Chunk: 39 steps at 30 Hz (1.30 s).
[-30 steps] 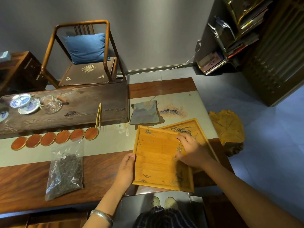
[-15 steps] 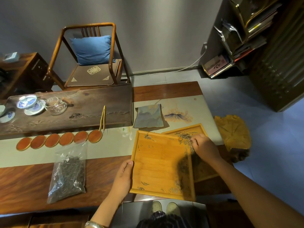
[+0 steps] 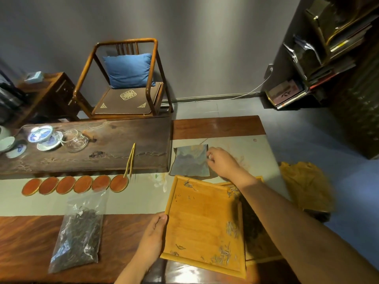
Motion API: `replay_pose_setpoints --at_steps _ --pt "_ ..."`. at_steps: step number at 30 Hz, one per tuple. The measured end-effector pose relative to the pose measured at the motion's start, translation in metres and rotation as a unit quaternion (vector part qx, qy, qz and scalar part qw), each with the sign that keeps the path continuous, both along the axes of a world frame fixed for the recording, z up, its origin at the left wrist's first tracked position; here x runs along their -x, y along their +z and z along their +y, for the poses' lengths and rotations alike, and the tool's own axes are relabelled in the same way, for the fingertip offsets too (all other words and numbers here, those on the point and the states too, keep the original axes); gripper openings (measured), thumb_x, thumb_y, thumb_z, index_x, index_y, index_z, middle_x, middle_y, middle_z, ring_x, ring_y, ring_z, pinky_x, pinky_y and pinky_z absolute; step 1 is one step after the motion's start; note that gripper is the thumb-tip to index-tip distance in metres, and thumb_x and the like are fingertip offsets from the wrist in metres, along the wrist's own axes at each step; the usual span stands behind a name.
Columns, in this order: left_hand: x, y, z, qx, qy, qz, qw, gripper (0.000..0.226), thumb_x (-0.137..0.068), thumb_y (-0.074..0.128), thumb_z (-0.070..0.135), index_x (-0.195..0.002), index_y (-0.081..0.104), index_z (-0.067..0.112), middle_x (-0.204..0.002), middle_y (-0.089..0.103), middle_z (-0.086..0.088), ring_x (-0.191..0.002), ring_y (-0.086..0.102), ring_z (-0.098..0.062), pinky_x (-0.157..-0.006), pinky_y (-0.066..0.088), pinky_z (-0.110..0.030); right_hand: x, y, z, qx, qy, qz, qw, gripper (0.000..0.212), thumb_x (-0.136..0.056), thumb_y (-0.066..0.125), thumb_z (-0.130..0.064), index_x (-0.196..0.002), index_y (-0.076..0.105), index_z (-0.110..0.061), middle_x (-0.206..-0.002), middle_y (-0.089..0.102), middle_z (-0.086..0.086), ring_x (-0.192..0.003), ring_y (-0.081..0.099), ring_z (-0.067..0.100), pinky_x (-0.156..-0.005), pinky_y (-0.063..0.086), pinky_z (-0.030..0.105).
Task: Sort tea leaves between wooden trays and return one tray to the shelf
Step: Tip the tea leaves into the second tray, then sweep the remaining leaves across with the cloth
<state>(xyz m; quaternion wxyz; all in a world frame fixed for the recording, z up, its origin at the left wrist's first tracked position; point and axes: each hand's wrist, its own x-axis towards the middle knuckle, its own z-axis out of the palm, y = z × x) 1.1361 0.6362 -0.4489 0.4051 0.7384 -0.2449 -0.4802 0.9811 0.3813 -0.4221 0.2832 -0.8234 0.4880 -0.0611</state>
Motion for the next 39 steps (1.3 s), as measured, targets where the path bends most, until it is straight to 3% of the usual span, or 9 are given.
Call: replay_pose_setpoints --at_steps 3,9,13,17,21,25,32,37,39 --pt "-0.006 -0.008 -0.021 0.022 0.001 0.012 1.000 0.026 -0.101 0.042 0.026 -0.099 0.064 0.012 -0.098 0.071 -0.010 -0.095 0.067 -0.028 -0.089 0.049 -0.043 -0.035 -0.010 -0.026 0.003 0.060 0.068 0.996 0.034 -0.093 0.049 -0.015 -0.126 0.049 -0.010 -0.124 0.050 0.017 -0.107 0.054 0.035 -0.089 0.049 0.043" --pt "-0.016 -0.015 -0.048 0.027 -0.013 0.007 1.000 0.028 -0.101 0.041 0.027 -0.104 0.063 0.010 -0.096 0.070 -0.006 -0.086 0.067 -0.017 -0.073 0.053 -0.022 -0.073 -0.045 -0.048 0.038 0.133 0.183 0.973 0.054 -0.088 0.059 -0.025 -0.137 0.040 -0.015 -0.135 0.038 0.017 -0.120 0.043 0.041 -0.097 0.044 0.049" --pt "-0.017 -0.022 -0.048 0.031 -0.032 0.004 0.999 0.027 -0.102 0.039 0.024 -0.106 0.063 0.011 -0.100 0.068 -0.003 -0.091 0.063 -0.014 -0.080 0.048 -0.023 -0.080 -0.056 -0.062 0.022 0.131 0.216 0.967 0.070 -0.082 0.065 -0.042 -0.140 0.035 -0.019 -0.139 0.036 0.016 -0.125 0.039 0.042 -0.098 0.042 0.053" --pt "-0.014 -0.030 -0.042 0.035 -0.039 0.012 0.999 0.028 -0.102 0.040 0.025 -0.108 0.062 0.009 -0.098 0.069 -0.001 -0.086 0.065 -0.007 -0.069 0.049 -0.009 -0.083 -0.069 -0.061 0.026 0.168 0.228 0.959 0.059 -0.083 0.067 -0.032 -0.133 0.041 -0.013 -0.134 0.047 0.018 -0.120 0.047 0.039 -0.095 0.046 0.051" --pt "-0.011 -0.032 -0.035 0.042 -0.052 0.011 0.998 0.029 -0.102 0.039 0.026 -0.109 0.062 0.009 -0.101 0.070 -0.005 -0.091 0.065 -0.011 -0.078 0.049 -0.016 -0.088 -0.066 -0.053 0.091 0.186 0.248 0.946 0.046 -0.086 0.060 -0.006 -0.128 0.043 -0.005 -0.129 0.053 0.021 -0.116 0.053 0.039 -0.095 0.047 0.049" --pt "-0.011 -0.030 -0.032 0.045 -0.054 0.001 0.998 0.028 -0.101 0.040 0.027 -0.107 0.063 0.012 -0.096 0.070 0.003 -0.084 0.065 -0.001 -0.070 0.047 -0.007 -0.090 -0.067 -0.044 0.085 0.192 0.276 0.938 0.027 -0.089 0.053 -0.001 -0.116 0.057 0.000 -0.117 0.062 0.020 -0.108 0.059 0.036 -0.093 0.049 0.046" --pt "-0.007 -0.030 -0.030 0.050 -0.058 0.011 0.997 0.028 -0.102 0.039 0.025 -0.109 0.062 0.010 -0.095 0.069 0.004 -0.082 0.064 0.002 -0.069 0.046 -0.006 -0.076 -0.049 -0.042 0.072 0.131 0.144 0.978 0.016 -0.089 0.052 -0.013 -0.096 0.060 0.000 -0.102 0.062 0.021 -0.095 0.059 0.036 -0.071 0.046 0.037" --pt "0.002 -0.023 -0.022 0.039 -0.056 0.019 0.997 0.028 -0.101 0.040 0.029 -0.106 0.064 0.016 -0.093 0.072 0.007 -0.083 0.067 0.000 -0.066 0.046 -0.006 -0.051 0.003 -0.029 0.107 -0.029 -0.022 0.994 0.027 -0.088 0.044 -0.015 -0.109 0.051 0.000 -0.108 0.054 0.021 -0.098 0.053 0.037 -0.069 0.036 0.036" --pt "0.006 -0.016 -0.018 0.030 -0.050 0.021 0.998 0.026 -0.101 0.041 0.030 -0.104 0.064 0.018 -0.093 0.072 0.005 -0.087 0.068 -0.007 -0.072 0.049 -0.014 -0.029 0.028 -0.019 0.106 -0.100 -0.104 0.984 0.024 -0.090 0.041 -0.012 -0.111 0.046 -0.001 -0.096 0.058 0.018 -0.087 0.057 0.035 -0.062 0.038 0.035"
